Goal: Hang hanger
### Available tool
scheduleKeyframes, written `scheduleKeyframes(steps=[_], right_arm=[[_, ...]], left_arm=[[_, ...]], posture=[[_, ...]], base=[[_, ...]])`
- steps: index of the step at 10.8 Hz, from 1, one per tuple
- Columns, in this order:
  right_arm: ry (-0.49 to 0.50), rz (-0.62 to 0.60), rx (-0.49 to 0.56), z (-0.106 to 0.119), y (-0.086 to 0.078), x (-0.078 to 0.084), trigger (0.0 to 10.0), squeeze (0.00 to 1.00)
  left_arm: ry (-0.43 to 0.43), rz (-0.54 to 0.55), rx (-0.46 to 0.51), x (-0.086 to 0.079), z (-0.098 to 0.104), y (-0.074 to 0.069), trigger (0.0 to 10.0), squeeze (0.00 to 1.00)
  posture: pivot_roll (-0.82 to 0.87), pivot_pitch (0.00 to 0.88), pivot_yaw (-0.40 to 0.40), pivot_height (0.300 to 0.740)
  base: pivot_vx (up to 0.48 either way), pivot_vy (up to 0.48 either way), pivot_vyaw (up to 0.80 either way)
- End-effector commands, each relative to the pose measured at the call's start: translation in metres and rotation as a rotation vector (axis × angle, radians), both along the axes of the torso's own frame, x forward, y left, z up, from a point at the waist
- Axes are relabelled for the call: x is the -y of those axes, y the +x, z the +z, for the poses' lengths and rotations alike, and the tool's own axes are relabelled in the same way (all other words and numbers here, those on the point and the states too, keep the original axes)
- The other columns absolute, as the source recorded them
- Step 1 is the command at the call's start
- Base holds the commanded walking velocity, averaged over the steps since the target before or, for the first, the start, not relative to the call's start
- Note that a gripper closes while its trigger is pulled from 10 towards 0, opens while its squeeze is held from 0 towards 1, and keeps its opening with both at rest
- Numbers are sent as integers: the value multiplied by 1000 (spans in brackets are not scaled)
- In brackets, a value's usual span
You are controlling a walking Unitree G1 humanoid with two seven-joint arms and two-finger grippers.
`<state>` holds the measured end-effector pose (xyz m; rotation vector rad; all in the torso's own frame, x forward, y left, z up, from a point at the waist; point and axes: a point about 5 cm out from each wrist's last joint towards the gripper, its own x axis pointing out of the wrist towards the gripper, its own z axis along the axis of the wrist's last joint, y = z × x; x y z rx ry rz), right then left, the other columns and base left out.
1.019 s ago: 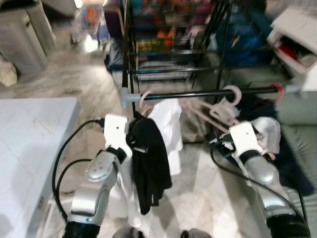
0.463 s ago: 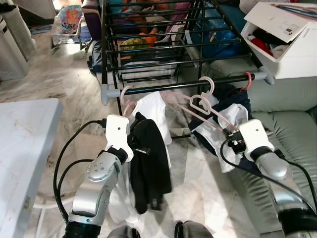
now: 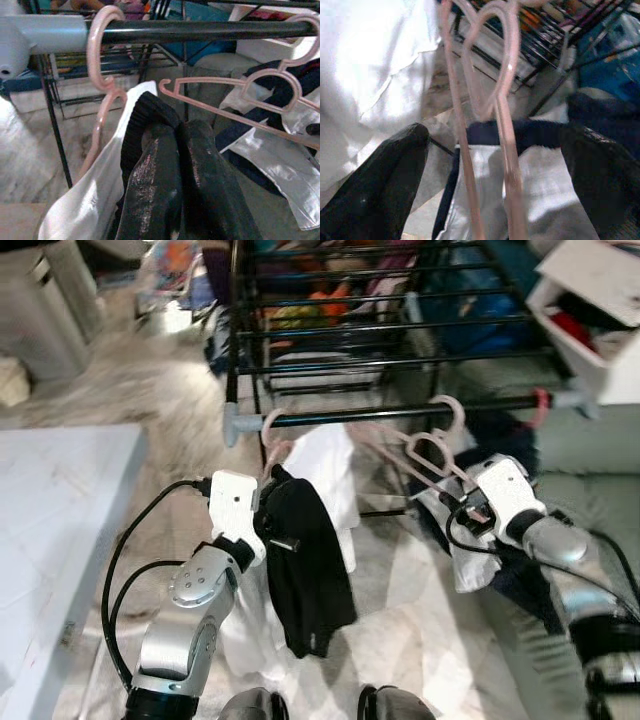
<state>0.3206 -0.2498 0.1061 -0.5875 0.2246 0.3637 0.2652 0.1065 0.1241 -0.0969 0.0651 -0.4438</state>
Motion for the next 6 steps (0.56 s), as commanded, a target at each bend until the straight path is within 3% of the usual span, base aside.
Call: scheduleKeyframes(steps=[1, 6], right_arm=[[-27, 30, -17, 0, 1, 0, 10000, 0], [-144, 51, -99, 20, 23, 23, 10000, 0]], left_arm=[[3, 0, 26, 0, 7, -1, 10000, 0], [28, 0, 0, -5, 7, -7, 10000, 0]], posture=[[-22, 90, 38, 740], [6, 127, 41, 740]], base=[[0, 0, 0], [0, 0, 0]])
